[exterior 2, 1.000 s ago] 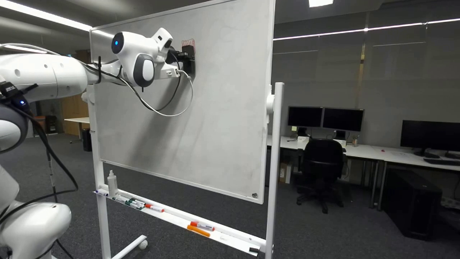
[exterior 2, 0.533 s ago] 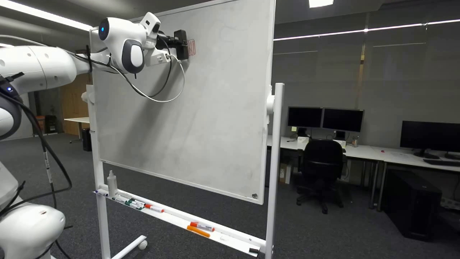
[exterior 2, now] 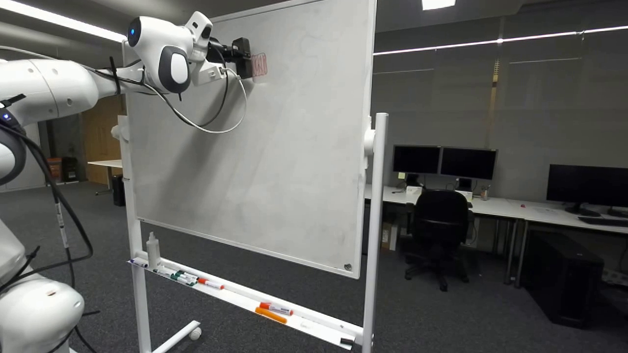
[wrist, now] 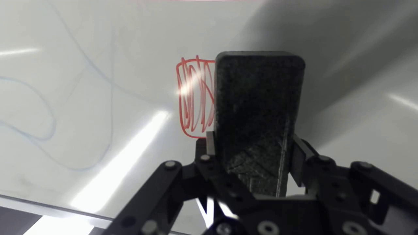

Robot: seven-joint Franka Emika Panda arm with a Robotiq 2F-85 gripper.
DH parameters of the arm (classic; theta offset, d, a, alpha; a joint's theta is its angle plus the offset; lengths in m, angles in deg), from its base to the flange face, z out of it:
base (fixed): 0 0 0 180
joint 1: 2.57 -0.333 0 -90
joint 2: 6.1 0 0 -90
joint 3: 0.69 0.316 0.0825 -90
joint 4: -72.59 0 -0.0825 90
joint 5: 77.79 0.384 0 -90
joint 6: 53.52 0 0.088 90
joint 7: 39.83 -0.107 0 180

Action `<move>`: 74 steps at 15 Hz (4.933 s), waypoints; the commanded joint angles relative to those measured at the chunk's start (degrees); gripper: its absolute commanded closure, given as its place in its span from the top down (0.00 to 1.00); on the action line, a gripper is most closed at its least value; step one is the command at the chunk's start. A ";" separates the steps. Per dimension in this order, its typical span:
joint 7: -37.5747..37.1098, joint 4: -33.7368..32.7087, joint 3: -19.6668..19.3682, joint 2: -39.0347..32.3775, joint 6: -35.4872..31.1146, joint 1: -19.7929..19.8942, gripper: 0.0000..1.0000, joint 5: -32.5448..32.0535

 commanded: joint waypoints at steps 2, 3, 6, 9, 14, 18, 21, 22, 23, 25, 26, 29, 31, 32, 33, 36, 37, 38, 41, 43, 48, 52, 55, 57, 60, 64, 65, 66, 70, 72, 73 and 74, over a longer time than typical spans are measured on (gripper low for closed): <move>1.33 -0.34 1.53 -0.44 0.12 2.05 0.55 2.10; 1.33 -0.34 1.53 -0.44 0.12 2.06 0.55 2.10; 1.33 -0.34 1.53 -0.44 0.12 2.06 0.30 2.10; 1.45 -0.57 1.58 -0.79 -0.22 2.03 0.30 2.74; 1.61 -1.79 -0.69 -2.15 -0.03 -0.55 0.30 3.79; 3.13 -3.22 -2.70 -4.04 0.04 -3.05 0.30 4.99; 4.50 -4.83 -4.92 -5.51 0.24 -5.85 0.30 5.86; 5.24 -5.31 -5.79 -5.71 0.37 -7.03 0.30 6.35; 6.03 -5.76 -6.57 -5.90 0.31 -7.86 0.30 6.66; 7.73 -6.65 -8.23 -6.13 0.66 -9.64 0.30 7.70; 8.39 -7.04 -9.05 -6.25 0.60 -10.40 0.30 8.06; 9.16 -8.11 -11.46 -6.67 0.89 -12.21 0.30 8.74; 8.96 -8.59 -13.04 -6.80 0.73 -12.91 0.30 9.21; 8.72 -8.90 -13.91 -6.87 0.73 -13.16 0.30 9.34; 8.59 -9.14 -14.86 -6.96 0.62 -13.38 0.30 9.49; 8.31 -10.02 -17.72 -7.60 0.45 -13.85 0.30 10.24; 8.32 -10.39 -18.75 -7.89 0.41 -14.26 0.30 10.59; 8.30 -10.73 -19.60 -8.25 0.41 -14.55 0.30 10.84; 8.92 -11.60 -21.04 -8.94 0.52 -16.36 0.30 11.69; 9.60 -12.09 -21.60 -9.14 0.79 -18.15 0.30 11.90; 12.76 -13.11 -21.55 -9.48 1.78 -23.17 0.30 11.94; 16.36 -12.77 -20.53 -9.22 3.10 -27.04 0.30 11.26; 19.35 -11.61 -19.83 -8.52 4.36 -29.53 0.30 10.78; 21.13 -10.89 -19.23 -7.91 5.13 -30.70 0.30 10.49; 23.35 -10.89 -19.18 -7.41 6.05 -32.23 0.30 10.94; 23.15 -12.35 -20.44 -7.29 6.14 -32.21 0.30 11.22; 22.88 -12.67 -20.91 -7.35 6.22 -31.82 0.30 11.18; 22.84 -12.79 -21.39 -7.33 6.23 -31.71 0.30 11.24; 22.07 -13.44 -23.41 -7.51 6.00 -30.84 0.30 11.26; 21.73 -13.59 -24.33 -7.39 6.00 -30.54 0.30 11.34; 21.56 -13.82 -25.05 -7.40 6.05 -30.35 0.30 11.35; 21.35 -14.03 -25.86 -7.40 6.08 -30.30 0.30 11.46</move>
